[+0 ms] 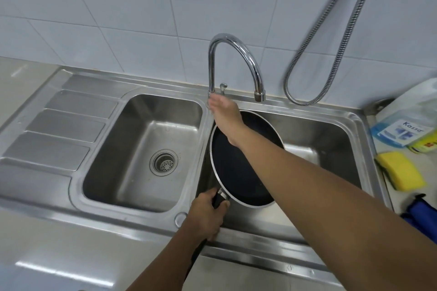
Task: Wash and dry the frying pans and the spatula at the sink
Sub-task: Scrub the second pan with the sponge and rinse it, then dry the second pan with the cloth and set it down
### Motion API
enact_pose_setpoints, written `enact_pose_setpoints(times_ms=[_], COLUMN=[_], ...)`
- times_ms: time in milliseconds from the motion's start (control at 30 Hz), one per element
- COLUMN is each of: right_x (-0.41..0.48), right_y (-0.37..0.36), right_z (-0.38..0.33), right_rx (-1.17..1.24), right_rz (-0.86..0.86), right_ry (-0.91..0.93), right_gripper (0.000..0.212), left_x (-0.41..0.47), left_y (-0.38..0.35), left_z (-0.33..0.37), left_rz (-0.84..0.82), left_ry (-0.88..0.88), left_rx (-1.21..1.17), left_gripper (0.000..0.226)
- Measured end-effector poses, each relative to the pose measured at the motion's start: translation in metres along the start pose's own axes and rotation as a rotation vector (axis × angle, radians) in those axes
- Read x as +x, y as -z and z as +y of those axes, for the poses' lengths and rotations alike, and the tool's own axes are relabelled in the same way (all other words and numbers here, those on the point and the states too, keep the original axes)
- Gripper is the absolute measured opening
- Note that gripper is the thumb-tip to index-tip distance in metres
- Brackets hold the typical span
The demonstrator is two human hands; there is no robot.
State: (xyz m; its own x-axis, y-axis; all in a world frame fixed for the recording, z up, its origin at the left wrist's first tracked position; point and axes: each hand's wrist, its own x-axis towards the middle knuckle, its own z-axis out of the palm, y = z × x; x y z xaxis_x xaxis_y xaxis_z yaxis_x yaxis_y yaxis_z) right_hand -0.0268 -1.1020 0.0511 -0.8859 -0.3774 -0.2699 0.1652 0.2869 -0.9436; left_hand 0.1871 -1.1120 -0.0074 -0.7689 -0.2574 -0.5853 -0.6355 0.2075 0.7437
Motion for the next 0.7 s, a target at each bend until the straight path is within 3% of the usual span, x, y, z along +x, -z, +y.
enact_pose_setpoints(times_ms=[133, 267, 367, 500, 700], right_x=[-0.061, -0.103, -0.131, -0.160, -0.184], right_y=[0.048, 0.098, 0.133, 0.171, 0.217], right_z=[0.034, 0.073, 0.088, 0.104, 0.138], right_rx=[-0.197, -0.352, -0.543, -0.821, -1.134], right_rz=[0.076, 0.182, 0.088, -0.184, -0.327], right_ry=[0.174, 0.088, 0.003, -0.036, -0.130], right_gripper=[0.041, 0.039, 0.039, 0.048, 0.061], left_x=[0.000, -0.005, -0.014, -0.026, -0.053], left_y=[-0.002, -0.008, -0.015, -0.024, -0.039], left_z=[0.011, 0.031, 0.050, 0.070, 0.094], left_rz=[0.058, 0.121, 0.149, 0.211, 0.294], left_ry=[-0.041, -0.094, -0.123, -0.142, -0.234], left_rx=[0.102, 0.278, 0.372, 0.557, 0.831], left_gripper=[0.021, 0.027, 0.035, 0.043, 0.044])
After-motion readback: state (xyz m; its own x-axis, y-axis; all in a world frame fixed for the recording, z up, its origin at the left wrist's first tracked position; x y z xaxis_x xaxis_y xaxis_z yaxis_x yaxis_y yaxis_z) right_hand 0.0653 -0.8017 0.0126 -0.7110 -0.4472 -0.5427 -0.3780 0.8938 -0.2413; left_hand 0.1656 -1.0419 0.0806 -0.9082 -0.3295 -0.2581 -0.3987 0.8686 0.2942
